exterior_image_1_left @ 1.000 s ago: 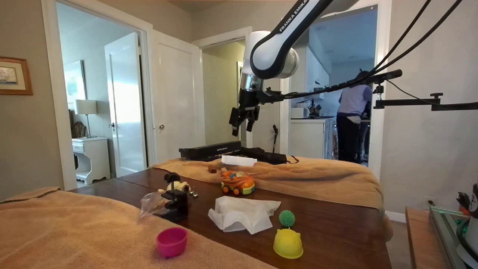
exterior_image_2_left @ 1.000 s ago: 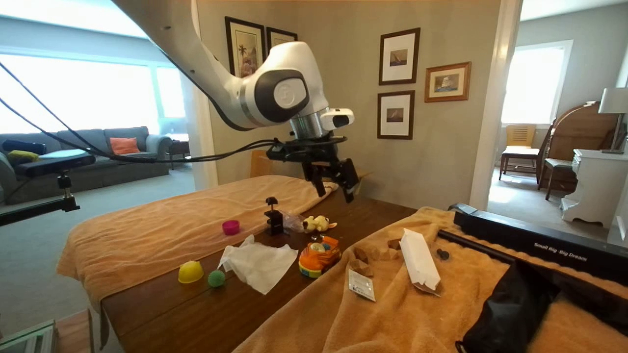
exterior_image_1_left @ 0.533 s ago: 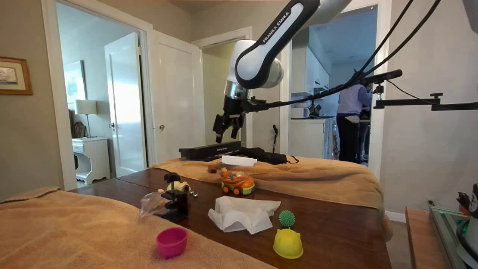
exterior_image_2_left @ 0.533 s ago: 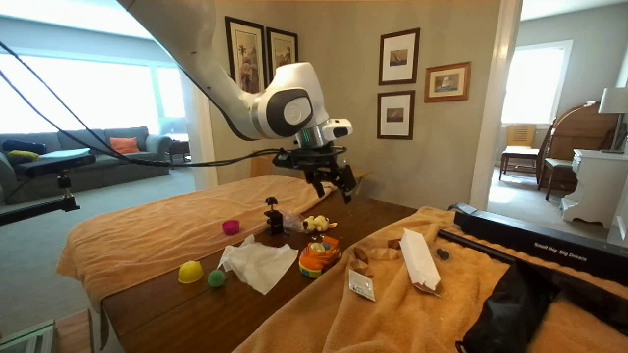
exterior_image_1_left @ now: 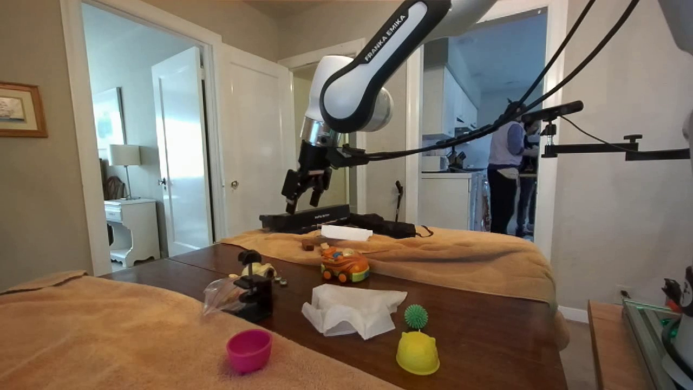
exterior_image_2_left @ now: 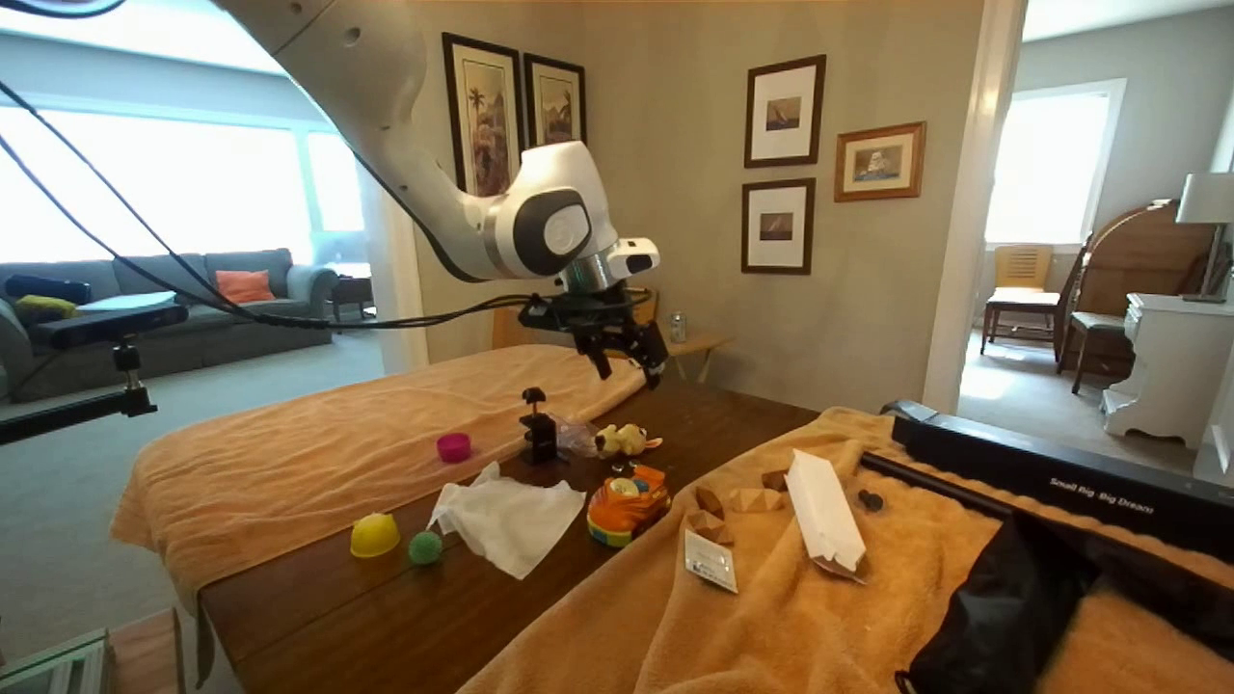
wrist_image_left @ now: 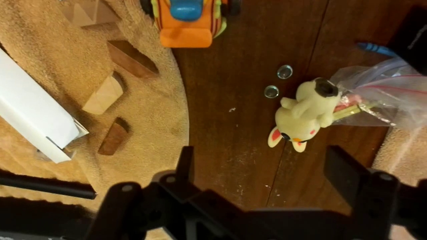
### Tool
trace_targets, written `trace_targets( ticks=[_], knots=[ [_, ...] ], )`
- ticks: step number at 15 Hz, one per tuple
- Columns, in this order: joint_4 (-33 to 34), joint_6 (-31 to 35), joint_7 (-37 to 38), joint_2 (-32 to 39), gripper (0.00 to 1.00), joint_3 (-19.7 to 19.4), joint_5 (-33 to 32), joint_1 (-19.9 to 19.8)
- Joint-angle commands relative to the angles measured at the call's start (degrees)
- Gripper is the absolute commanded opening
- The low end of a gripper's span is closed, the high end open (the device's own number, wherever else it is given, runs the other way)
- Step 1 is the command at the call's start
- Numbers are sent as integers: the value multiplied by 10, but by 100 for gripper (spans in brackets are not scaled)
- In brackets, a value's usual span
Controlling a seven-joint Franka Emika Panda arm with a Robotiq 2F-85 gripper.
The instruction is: Touch the yellow toy
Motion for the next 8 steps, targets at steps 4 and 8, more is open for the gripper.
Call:
trace_targets(
  ticks=[4, 8],
  knots=[
    [73, -5, -16, 55, 100, 16, 19, 7],
    [55, 4, -1, 46, 100, 6, 7, 13]
  ],
)
